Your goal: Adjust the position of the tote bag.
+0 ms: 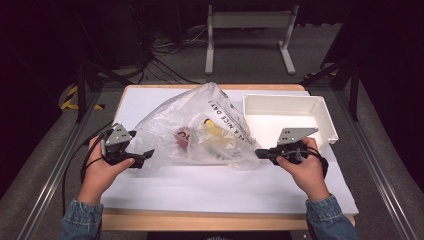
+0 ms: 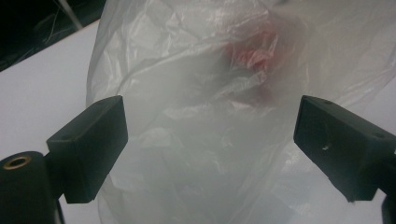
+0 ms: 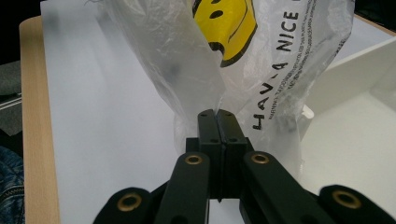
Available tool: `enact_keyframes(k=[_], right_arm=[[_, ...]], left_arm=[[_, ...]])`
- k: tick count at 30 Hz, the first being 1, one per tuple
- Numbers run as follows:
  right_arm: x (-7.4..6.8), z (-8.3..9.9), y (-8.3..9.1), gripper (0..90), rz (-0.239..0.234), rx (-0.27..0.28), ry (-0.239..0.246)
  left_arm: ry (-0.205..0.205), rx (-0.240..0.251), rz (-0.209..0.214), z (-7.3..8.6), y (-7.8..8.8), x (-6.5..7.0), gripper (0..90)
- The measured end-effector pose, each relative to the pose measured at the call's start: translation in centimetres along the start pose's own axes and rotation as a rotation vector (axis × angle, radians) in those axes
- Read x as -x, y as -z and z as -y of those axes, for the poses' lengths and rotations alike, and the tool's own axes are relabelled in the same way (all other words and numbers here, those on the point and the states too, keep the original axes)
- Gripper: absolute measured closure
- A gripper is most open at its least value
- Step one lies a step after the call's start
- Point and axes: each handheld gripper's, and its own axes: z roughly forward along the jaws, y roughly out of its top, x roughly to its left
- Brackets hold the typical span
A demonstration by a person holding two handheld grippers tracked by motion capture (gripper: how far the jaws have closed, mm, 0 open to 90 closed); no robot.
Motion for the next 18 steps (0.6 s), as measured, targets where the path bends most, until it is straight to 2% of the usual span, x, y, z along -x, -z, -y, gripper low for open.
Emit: enact_keyframes(k=[4, 7, 11, 15, 18], right_arm=[[-0.1, 0.2, 0.1, 90.0, 0.001, 0.002, -0.004], [-0.2, 0.3, 0.2, 90.0, 0.002, 0.003, -0.006], [-0.3, 0.4, 0.3, 90.0, 0.004, 0.004, -0.007], [-0.4, 0.5, 0.3, 90.0, 0.004, 0.004, -0.008], [-0.4, 0.5, 0.4, 90.0, 0.002, 0.005, -0.008]], left_arm=[[-0.017, -0.019, 0.014, 0.0, -1.1, 0.0, 8.6], [-0.031, -0.048, -0.005, 0.2, -1.9, -0.2, 9.1], [-0.025, -0.056, 0.007, 0.2, -2.5, -0.3, 11.7], [-0.035, -0.074, 0.032, 0.3, -3.0, -0.3, 21.5], [-0.044, -0.086, 0.053, 0.4, -3.2, -0.3, 36.1]])
